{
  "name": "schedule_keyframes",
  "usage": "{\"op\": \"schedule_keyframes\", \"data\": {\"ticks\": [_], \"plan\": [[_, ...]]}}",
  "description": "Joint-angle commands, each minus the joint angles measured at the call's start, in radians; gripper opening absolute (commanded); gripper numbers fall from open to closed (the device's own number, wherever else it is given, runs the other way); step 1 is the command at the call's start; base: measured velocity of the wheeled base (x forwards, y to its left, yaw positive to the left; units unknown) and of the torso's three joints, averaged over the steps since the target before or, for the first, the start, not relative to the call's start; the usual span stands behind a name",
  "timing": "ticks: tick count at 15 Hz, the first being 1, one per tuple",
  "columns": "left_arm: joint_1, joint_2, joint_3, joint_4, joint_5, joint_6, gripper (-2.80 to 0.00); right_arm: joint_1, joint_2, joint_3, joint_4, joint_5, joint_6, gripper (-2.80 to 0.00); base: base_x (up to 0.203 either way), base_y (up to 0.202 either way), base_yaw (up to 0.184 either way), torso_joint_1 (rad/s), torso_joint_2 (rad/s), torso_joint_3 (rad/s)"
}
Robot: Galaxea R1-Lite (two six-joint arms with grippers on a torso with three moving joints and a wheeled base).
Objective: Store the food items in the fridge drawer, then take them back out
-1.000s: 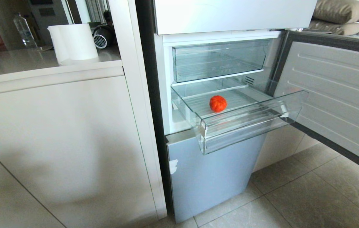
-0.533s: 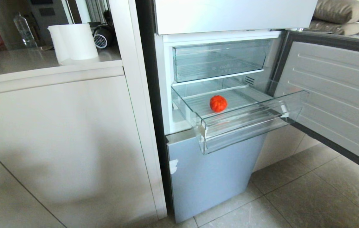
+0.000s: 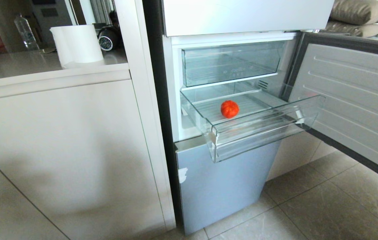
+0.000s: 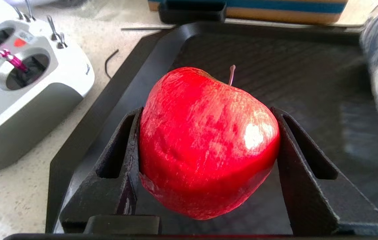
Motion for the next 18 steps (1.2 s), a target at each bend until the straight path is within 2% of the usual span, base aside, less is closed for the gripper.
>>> {"op": "schedule_keyframes", "data": {"ticks": [1,6,10,12,13,16,18], "plan": [[0.0,0.0,0.0,0.0,0.001,0.0,-2.8,0.022,0.014,0.001,-0.006,-0.021,0.0,0.0,0.0,0.0,0.0,0.0,0.0,0.0],[0.0,0.001,0.0,0.0,0.001,0.0,-2.8,0.032,-0.004,0.014,-0.02,-0.037,0.006,0.0,0.0,0.0,0.0,0.0,0.0,0.0],[0.0,0.001,0.0,0.0,0.001,0.001,-2.8,0.03,-0.11,0.069,-0.066,-0.043,0.038,0.0,0.0,0.0,0.0,0.0,0.0,0.0],[0.0,0.001,0.0,0.0,-0.001,0.0,-2.8,0.03,-0.201,0.084,-0.081,-0.044,0.079,0.0,0.0,0.0,0.0,0.0,0.0,0.0],[0.0,0.0,0.0,0.0,0.001,0.0,-2.8,0.03,-0.249,0.087,-0.084,-0.045,0.093,-2.8,0.0,0.0,0.0,0.0,0.0,0.0],[0.0,0.0,0.0,0.0,0.001,0.0,-2.8,0.03,-0.41,0.078,-0.073,-0.048,0.163,-2.8,0.0,0.0,0.0,0.0,0.0,0.0],[0.0,0.001,0.0,0.0,0.001,0.0,-2.8,0.03,-0.512,-0.004,-0.01,-0.063,0.252,-2.8,0.0,0.0,0.0,0.0,0.0,0.0]]}}
